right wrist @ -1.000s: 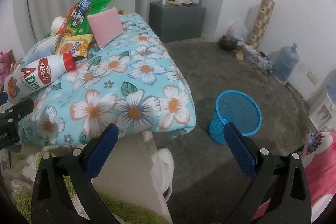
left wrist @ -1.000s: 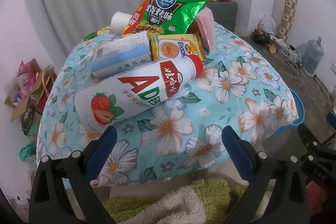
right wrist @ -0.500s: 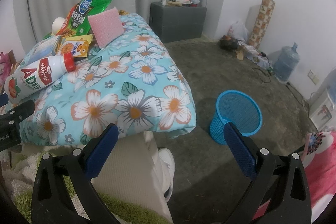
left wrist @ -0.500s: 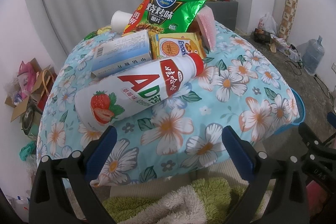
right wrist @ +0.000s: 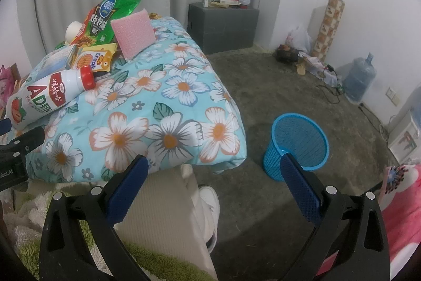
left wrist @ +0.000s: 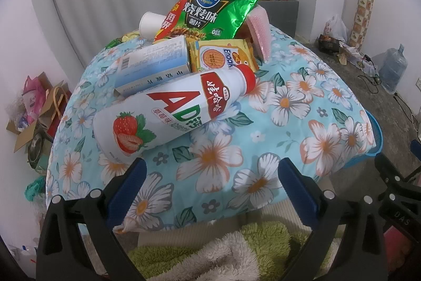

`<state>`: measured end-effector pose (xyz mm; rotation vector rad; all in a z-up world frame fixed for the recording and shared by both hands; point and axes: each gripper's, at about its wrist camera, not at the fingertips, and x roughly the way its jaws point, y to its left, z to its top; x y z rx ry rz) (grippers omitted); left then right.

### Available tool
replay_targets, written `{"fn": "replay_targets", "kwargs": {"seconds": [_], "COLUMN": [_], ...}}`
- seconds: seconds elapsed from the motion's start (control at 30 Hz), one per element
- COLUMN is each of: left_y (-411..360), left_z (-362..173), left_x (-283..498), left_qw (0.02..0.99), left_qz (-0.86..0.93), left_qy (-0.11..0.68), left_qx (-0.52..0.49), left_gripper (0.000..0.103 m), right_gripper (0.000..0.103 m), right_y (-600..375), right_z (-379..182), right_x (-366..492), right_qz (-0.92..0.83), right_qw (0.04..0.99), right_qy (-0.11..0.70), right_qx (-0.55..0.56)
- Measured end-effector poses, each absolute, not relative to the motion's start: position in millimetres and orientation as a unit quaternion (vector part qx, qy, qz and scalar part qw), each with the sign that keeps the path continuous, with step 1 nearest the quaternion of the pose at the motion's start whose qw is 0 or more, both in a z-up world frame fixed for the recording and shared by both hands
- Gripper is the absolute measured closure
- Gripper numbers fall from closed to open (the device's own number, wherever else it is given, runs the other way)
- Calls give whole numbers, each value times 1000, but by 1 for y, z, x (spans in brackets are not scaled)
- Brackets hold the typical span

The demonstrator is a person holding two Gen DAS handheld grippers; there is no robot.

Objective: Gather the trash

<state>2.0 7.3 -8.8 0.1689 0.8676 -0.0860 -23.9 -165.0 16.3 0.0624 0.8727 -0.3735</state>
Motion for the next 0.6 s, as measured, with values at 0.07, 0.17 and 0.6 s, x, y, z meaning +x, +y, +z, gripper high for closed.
{"fn": "replay_targets", "kwargs": {"seconds": [0.07, 0.17, 0.6], "left_y": [9, 7, 2], "left_z": [-11, -9, -7], "left_x": [2, 2, -6], "left_qw": [903, 903, 905], "left_qz": [-42, -42, -75], "left_qy": [420, 420, 412], "left_qx": [82, 82, 72], "left_gripper": [6, 6, 6], "right_gripper": [7, 7, 7], "right_y": [-165, -166, -175], "right_z": [16, 16, 24], "right_x": [-24, -24, -18], "right_qz": [-180, -180, -194], "right_qw": [889, 889, 896], "right_qy": [420, 420, 399], "right_qx": [30, 30, 36]}}
